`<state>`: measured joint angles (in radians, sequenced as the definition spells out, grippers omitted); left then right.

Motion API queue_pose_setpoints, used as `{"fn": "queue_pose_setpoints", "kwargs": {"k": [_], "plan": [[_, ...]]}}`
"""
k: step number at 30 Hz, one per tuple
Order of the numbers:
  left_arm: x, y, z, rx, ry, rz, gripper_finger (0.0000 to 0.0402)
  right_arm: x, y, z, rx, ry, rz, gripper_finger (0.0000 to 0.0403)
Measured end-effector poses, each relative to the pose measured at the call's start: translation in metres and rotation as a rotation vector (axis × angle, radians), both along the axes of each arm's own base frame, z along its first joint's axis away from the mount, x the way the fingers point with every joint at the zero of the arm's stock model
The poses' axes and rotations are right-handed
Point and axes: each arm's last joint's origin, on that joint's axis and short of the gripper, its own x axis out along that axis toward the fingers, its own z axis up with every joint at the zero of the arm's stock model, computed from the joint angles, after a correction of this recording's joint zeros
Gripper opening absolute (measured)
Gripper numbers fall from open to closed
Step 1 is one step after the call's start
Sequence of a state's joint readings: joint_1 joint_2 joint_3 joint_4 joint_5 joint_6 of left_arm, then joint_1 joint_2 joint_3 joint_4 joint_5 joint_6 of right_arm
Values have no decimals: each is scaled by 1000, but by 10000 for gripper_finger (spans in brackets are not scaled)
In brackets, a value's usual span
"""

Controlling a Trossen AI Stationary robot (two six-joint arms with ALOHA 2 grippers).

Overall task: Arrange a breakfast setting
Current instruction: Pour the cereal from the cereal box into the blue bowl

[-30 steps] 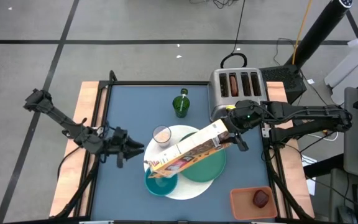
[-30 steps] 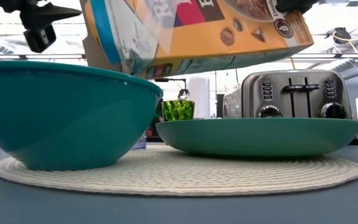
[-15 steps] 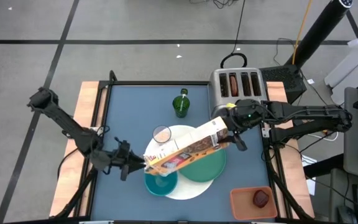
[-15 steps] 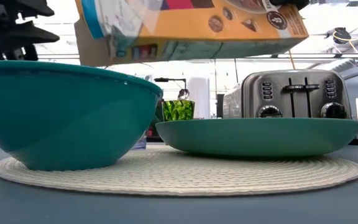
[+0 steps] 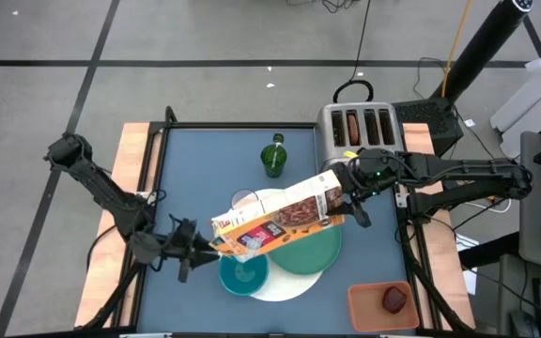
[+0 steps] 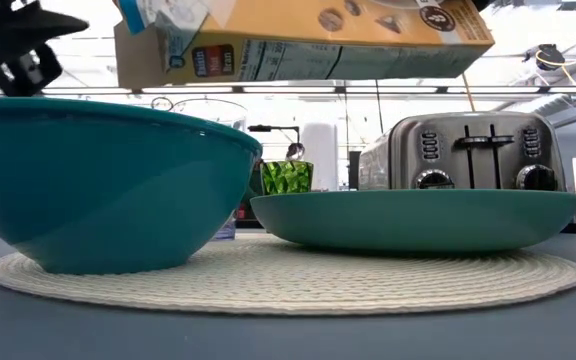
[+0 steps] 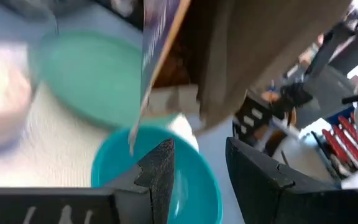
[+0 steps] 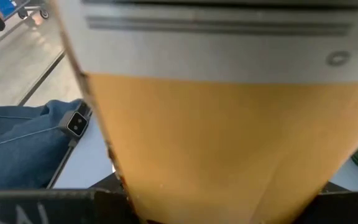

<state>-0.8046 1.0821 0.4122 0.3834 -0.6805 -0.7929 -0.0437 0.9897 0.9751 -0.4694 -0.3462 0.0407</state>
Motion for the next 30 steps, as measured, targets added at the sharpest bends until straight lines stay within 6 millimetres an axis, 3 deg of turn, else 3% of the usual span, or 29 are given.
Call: {"fn": "queue_pose_setpoints", "kwargs": {"k": [12,22,30], "plan": [[14,13,22,59,-198,105,149,1,0,2,-3,-21,0,176],[32,22,15,72,-184,189,149,2,-1,2,-32,-38,-11,176],[59,15,19,106,-179,225,149,3,-1,3,-32,-51,-9,176]]}}
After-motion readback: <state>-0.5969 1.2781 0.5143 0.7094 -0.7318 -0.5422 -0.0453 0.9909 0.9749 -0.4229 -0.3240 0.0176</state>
